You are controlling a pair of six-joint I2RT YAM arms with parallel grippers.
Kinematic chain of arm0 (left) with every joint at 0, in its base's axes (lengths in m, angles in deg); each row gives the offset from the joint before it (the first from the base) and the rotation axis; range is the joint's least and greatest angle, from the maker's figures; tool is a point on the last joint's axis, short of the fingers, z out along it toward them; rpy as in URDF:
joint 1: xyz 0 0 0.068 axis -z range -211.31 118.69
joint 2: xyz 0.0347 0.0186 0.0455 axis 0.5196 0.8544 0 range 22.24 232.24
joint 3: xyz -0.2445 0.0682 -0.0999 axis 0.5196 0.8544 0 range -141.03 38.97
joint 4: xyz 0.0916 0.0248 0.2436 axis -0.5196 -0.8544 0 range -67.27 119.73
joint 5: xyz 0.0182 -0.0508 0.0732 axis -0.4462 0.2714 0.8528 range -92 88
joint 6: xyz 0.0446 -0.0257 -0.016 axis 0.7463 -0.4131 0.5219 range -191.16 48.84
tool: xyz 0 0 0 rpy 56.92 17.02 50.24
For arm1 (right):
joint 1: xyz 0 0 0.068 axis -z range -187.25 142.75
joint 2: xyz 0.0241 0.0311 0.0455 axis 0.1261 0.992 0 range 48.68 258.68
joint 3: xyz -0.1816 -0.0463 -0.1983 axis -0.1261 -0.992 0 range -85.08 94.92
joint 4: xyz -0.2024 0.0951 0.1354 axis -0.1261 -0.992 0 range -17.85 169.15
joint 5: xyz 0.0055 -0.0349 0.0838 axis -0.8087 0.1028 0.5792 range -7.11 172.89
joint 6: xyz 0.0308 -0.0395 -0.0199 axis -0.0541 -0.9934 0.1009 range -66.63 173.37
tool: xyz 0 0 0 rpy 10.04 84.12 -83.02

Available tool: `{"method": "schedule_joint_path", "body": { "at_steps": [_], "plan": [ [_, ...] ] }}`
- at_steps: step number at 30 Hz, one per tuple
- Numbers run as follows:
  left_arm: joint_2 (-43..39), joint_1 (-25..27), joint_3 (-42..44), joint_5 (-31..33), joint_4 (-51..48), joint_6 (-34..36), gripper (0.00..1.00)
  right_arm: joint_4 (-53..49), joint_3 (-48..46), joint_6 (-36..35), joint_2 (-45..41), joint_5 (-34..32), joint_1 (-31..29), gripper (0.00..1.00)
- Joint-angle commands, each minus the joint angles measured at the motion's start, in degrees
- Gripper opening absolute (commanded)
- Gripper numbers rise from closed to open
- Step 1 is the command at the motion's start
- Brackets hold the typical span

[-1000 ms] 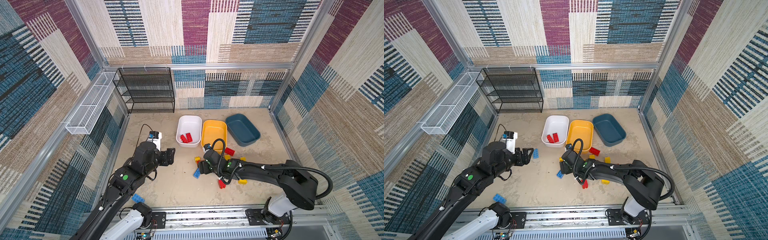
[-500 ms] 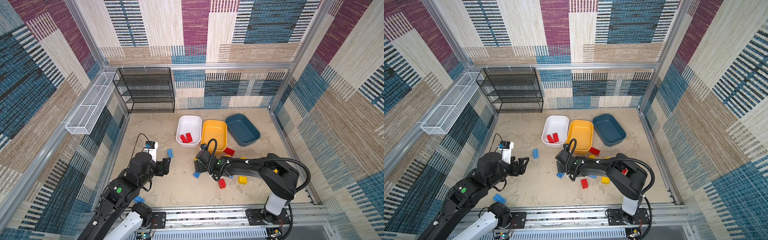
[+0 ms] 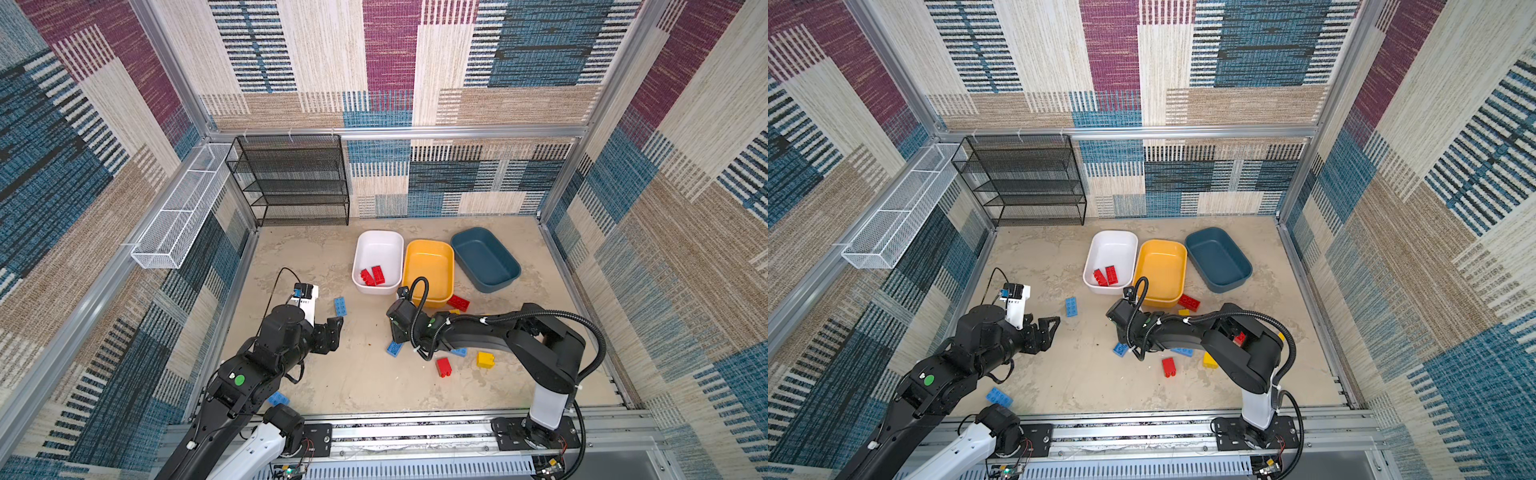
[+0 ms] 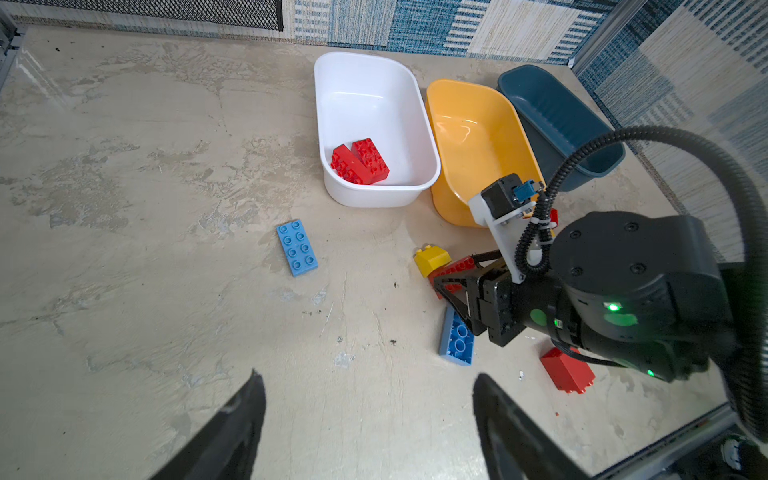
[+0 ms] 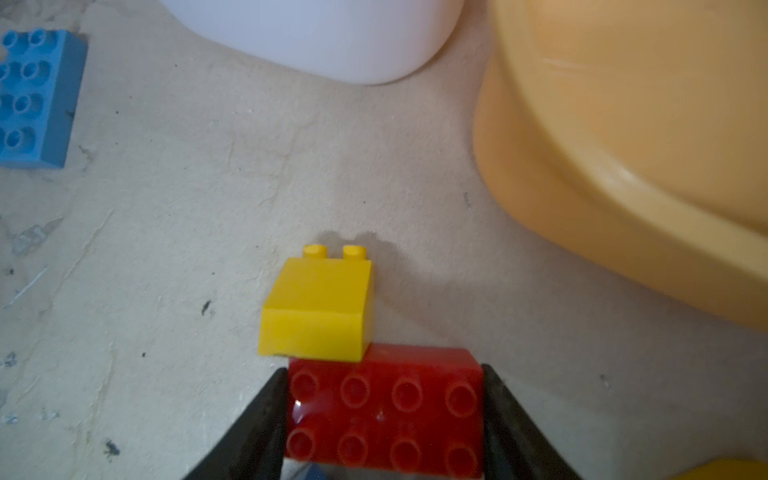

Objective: Sort the legos into containers by color
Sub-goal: 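Carry the red brick into the white tub and release it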

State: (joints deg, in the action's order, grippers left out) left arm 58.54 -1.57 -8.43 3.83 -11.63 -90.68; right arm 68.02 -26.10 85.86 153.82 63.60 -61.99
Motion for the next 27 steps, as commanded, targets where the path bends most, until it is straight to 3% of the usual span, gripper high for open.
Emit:
{"method": "schedule_joint_path", "body": {
  "at_steps": [1, 6, 10, 21, 27],
  "plan": [
    [-0.18, -0.03, 0.21, -0.29, 0.74, 0.63, 0.79, -1.81, 1.35, -1.18, -1.76, -0.60, -0.32, 0.43],
    [-0.83, -0.07, 0.46, -0.26, 0.64, 0.20, 0.79, -2.95, 4.26, -4.33, -7.04, 2.82, -0.44, 0.44],
    [-1.57, -0.03, 0.73, 0.13, 0.68, 0.11, 0.79, -5.39, 12.27, -8.70, -6.88, 4.33, 0.55, 0.44],
    [-2.29, -0.03, 1.08, 1.19, 0.34, 0.11, 0.79, -9.11, 36.30, -16.54, 8.41, 9.25, 8.45, 0.44],
    [-1.36, -0.03, 1.11, -0.08, 0.17, 0.18, 0.78, -9.05, 43.39, -18.04, 15.38, 8.96, 11.53, 0.44]
  ]
}}
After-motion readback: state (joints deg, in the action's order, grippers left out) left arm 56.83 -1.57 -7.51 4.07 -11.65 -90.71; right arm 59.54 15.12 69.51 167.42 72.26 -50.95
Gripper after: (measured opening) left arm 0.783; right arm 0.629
